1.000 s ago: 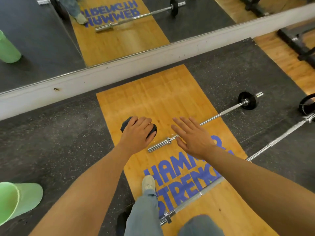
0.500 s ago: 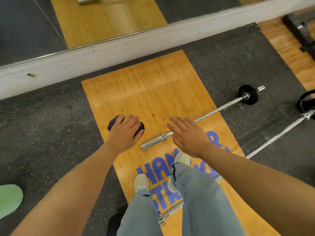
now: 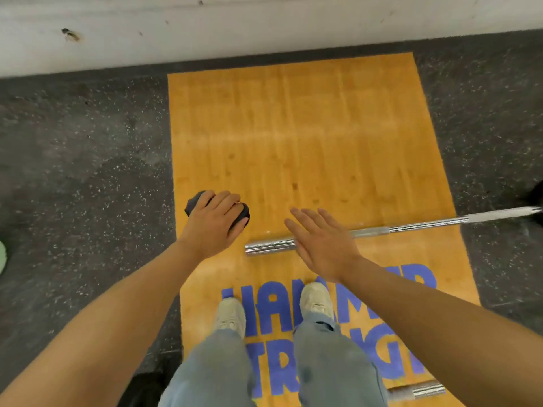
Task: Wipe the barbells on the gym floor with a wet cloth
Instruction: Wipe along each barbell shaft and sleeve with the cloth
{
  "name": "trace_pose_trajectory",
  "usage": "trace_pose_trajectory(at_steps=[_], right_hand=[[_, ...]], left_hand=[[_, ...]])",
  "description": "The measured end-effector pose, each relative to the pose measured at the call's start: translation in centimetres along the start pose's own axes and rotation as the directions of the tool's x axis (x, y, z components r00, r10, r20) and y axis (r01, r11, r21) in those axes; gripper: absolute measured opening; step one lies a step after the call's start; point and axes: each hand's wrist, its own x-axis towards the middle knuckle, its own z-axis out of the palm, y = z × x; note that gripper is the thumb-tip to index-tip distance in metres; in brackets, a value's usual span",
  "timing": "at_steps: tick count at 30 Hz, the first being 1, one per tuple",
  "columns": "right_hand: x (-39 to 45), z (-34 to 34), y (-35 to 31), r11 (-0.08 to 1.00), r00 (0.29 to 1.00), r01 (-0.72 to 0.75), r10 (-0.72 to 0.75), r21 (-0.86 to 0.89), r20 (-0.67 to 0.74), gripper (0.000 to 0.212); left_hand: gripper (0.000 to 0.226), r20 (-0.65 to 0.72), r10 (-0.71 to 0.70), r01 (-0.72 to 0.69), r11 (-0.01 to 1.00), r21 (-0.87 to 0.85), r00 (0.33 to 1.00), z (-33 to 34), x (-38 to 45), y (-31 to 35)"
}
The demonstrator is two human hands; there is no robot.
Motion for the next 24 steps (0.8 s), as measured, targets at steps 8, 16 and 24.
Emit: trace_pose_trajectory(at_steps=[8, 16, 24], right_hand=[[0.3, 16.6, 2.9, 0.998, 0.989, 0.056, -0.059, 0.022, 0.136, 0.054], [1.1, 27.7, 2.1, 0.99, 0.986, 0.096, -0.108, 0.099, 0.124, 0.049], [1.6, 31.4, 1.9, 0.989, 0.987, 0.105, -0.117, 0.103, 0.111, 0.051]], left_hand=[[0.033, 0.012, -0.016, 0.017, 0.998, -0.059, 1.0, 16.2, -5.6, 4.2], [0.034, 0.007, -0.21, 0.209, 0.971, -0.119, 0.978, 27.3, -10.0, 5.4], [0.052, 0.218, -0.437, 0.47, 0.874, -0.128, 0.873, 31.1, -11.4, 9.0]])
